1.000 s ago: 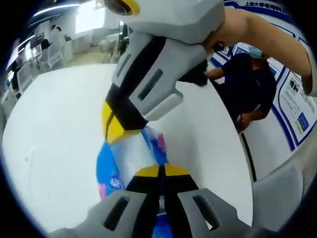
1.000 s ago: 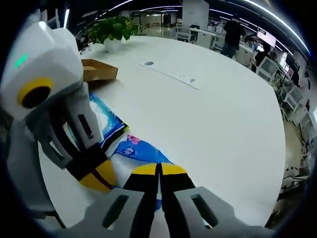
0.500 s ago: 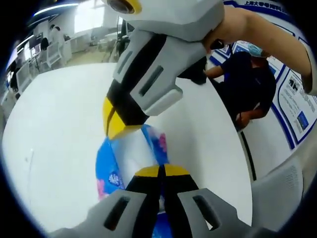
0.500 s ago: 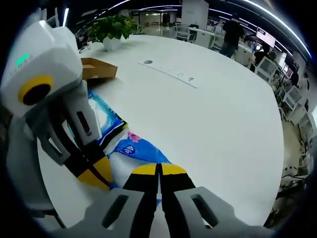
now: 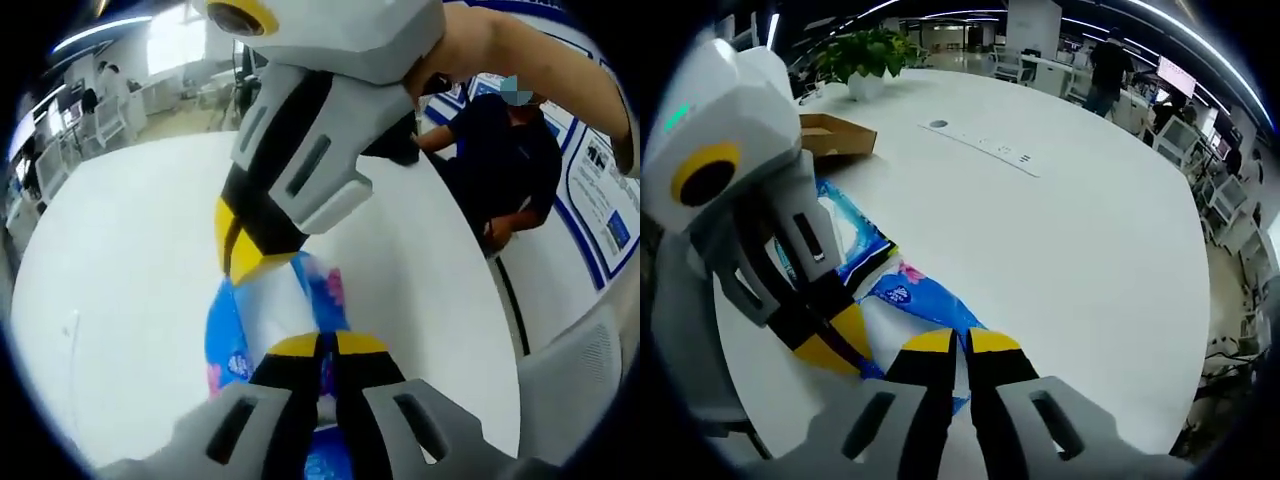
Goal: Operate the shoe box by opening the lid, removing the specified soft item, and placing it in the target area until the item is outside and the box remains undamaged.
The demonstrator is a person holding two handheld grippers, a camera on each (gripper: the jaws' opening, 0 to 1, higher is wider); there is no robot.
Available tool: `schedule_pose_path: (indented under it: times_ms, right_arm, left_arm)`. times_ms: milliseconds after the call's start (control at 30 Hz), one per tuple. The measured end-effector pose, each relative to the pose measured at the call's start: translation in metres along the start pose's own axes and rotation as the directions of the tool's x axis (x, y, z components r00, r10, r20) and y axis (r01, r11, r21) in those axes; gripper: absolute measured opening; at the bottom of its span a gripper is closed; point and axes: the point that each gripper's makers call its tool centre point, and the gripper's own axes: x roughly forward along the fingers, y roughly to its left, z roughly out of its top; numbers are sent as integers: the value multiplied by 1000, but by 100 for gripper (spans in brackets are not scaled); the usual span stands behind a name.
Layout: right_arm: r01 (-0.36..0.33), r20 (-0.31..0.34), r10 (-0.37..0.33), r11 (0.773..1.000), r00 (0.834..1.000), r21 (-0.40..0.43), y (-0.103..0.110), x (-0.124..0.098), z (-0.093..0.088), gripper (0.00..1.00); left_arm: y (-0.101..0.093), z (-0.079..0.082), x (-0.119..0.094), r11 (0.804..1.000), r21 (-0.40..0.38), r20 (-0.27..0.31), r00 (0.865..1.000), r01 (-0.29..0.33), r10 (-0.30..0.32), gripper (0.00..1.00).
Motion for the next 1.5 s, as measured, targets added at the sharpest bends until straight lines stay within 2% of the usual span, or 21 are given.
schedule_pose_path:
  times_ms: [467,733,1100,1500]
  right_arm:
    - [20,9,-20,1000,1000,-11,4,-15,4,9]
    - [23,0,-23,999,1000,-35,12,-29,6,16]
    - [40,-25,-42,996,999,-83,25,-51,5,27]
    - [76,-28,-80,991,996,-109,39,-74,3,41]
  left_arm:
    - [7,2,-20,998,7,12,998,-62,62,13]
    - [5,-4,-37,996,-4,-5,996,-89,89,18]
    - [-5,-10,-69,991,-70,28,993,-111,113,30]
    - [-19,-31,-107,985,-86,31,988,-149,152,43]
